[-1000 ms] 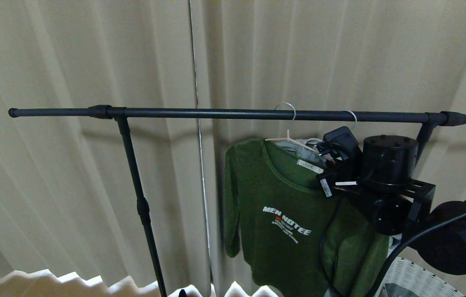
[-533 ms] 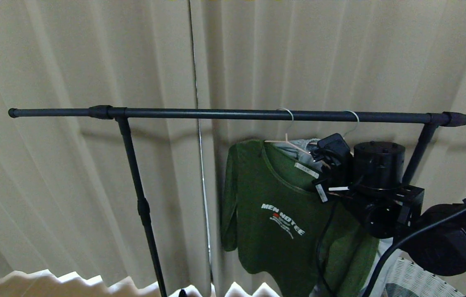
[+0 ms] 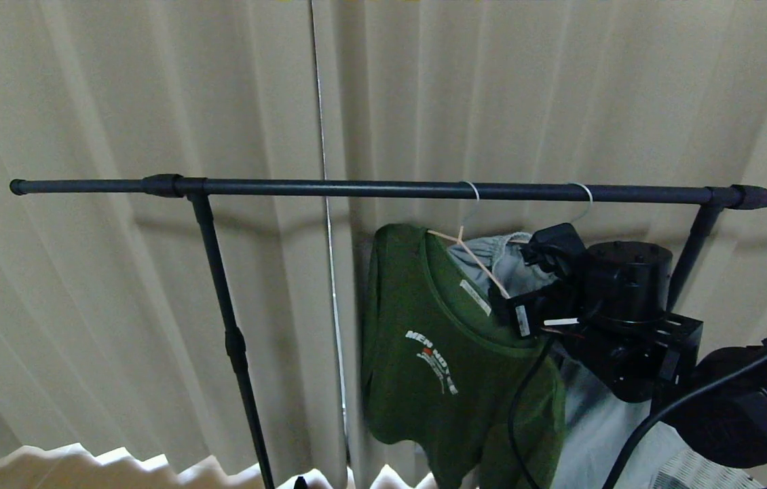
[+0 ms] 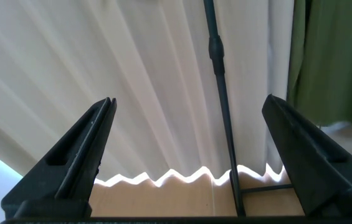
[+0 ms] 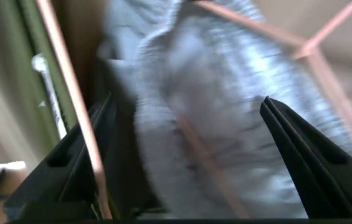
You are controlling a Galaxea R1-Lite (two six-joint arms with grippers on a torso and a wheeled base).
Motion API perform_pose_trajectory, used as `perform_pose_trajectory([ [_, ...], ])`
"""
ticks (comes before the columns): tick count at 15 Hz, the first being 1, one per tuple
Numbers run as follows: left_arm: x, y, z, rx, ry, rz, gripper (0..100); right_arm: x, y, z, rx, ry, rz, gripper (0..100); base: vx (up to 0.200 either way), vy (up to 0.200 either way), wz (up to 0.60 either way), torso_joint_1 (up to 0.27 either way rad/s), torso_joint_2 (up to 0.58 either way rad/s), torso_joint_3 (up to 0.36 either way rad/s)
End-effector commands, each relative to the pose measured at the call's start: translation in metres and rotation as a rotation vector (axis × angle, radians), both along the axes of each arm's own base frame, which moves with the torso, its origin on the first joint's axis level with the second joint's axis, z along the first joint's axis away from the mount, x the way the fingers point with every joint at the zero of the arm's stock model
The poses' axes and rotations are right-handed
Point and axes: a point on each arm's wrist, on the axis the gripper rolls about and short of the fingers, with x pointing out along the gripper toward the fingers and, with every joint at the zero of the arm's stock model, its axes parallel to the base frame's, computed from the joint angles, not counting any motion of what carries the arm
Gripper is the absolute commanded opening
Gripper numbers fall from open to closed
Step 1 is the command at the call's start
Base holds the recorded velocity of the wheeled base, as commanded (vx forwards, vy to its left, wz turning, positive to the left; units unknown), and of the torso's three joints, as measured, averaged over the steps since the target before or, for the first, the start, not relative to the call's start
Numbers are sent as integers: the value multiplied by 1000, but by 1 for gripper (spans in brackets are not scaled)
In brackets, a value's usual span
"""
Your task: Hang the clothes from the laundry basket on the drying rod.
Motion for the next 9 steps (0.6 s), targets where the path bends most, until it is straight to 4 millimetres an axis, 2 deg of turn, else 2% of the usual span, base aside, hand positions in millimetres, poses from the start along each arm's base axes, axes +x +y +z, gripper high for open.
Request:
perform_pose_trajectory([
  [1, 0, 0, 0, 0, 2, 0, 100, -3, 0, -4, 9, 0, 14, 100, 0, 0, 0, 0, 0, 0],
  [5, 0, 0, 0, 2, 3, 0, 100, -13, -4, -9, 99, -109, 130, 100, 0, 0, 0, 0, 0, 0],
  [9, 0, 0, 0, -1, -6, 0, 100, -18, -6, -5, 159, -205, 169, 100, 0, 0, 0, 0, 0, 0],
])
